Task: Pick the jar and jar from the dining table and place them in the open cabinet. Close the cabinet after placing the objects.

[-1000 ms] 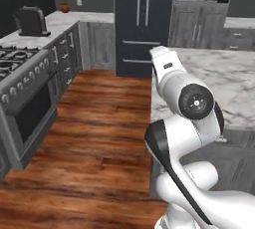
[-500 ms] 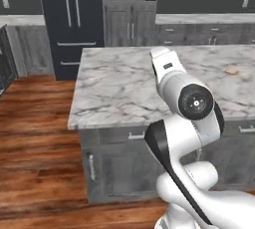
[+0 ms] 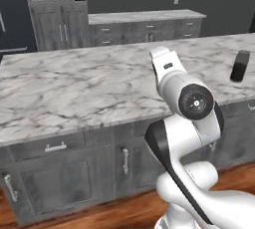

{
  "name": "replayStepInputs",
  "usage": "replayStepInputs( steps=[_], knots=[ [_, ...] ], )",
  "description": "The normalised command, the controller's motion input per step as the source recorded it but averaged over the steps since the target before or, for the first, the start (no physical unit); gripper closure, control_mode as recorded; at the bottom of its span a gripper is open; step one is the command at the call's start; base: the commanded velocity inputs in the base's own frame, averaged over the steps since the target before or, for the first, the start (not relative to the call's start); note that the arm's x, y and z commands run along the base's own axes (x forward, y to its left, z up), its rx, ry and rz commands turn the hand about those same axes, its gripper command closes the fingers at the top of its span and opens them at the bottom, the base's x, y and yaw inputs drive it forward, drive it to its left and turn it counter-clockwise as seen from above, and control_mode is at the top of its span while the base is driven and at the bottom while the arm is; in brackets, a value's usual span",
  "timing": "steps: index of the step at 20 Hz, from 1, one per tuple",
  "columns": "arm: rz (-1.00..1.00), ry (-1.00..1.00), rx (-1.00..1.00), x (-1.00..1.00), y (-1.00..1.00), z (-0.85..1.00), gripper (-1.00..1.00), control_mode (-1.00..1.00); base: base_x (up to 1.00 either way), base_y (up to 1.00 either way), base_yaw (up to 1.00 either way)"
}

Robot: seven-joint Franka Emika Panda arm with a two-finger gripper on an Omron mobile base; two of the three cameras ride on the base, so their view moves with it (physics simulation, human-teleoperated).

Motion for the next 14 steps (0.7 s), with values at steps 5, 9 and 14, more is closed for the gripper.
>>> replayStepInputs(
  steps=[5, 9, 14],
  knots=[
    [0.0, 0.0, 0.0, 0.0, 0.0, 0.0, -1.0, 1.0, -0.34, -0.98, -0.38],
    [0.0, 0.0, 0.0, 0.0, 0.0, 0.0, -1.0, 1.0, 0.04, -1.0, -0.32],
    [0.0, 0.0, 0.0, 0.0, 0.0, 0.0, -1.0, 1.0, 0.49, -0.97, -0.1]
  ],
)
